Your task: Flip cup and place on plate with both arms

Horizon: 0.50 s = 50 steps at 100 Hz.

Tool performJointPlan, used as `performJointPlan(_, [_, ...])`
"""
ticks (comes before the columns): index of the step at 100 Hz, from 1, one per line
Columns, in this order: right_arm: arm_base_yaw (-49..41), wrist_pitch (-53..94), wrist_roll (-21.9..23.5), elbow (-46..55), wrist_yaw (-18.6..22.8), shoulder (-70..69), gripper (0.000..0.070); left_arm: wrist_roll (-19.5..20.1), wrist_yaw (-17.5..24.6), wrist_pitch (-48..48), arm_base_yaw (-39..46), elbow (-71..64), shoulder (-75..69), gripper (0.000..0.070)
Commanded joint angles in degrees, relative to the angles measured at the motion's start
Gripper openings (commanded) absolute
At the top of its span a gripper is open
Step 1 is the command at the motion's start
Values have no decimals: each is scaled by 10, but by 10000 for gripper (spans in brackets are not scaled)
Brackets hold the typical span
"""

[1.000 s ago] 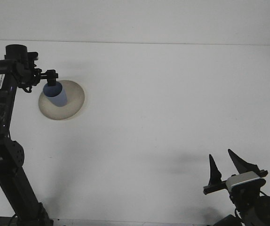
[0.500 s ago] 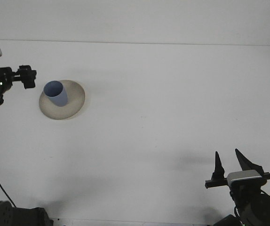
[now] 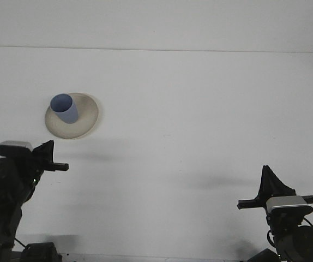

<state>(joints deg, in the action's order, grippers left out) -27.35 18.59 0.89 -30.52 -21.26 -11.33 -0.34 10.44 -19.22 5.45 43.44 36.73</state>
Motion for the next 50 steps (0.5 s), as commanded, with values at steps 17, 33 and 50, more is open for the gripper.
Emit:
performJointPlan(17, [-3,-28,7,-2,-2,-4,1,-24,-47,97,0,-128,-149,12])
performJointPlan(33, [-3,-28,8,-2,1,-3,1,-28,-47,93,0,-129,-195,15])
performJointPlan(50, [-3,-27,19,-2,1,-3,1,-28,-46,93,0,-129,-232,15])
